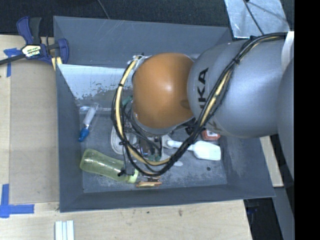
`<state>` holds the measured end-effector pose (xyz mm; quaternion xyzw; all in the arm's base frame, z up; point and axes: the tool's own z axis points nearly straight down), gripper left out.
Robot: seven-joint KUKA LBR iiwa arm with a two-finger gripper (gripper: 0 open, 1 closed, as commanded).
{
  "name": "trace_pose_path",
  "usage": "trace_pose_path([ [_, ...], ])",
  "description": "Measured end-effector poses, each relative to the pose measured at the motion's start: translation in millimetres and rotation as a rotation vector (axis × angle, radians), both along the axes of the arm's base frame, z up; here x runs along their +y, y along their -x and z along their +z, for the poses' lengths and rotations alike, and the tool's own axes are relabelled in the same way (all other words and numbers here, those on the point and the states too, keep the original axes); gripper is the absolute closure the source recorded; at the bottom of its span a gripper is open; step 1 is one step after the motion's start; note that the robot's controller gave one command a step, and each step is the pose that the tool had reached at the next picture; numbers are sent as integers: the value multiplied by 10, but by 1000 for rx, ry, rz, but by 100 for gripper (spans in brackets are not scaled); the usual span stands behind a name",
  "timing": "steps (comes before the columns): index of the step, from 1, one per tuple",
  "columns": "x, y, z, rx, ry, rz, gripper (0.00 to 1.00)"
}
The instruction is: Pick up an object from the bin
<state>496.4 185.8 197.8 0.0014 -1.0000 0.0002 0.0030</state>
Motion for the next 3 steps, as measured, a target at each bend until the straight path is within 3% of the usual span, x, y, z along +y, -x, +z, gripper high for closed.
trace_pose_path([
  [1, -11, -21, 45, -8, -2, -3, 0],
  [2, 335, -151, -734, -13, -3, 28, 0],
  [3, 456, -200, -928, -4, 0, 19, 0],
])
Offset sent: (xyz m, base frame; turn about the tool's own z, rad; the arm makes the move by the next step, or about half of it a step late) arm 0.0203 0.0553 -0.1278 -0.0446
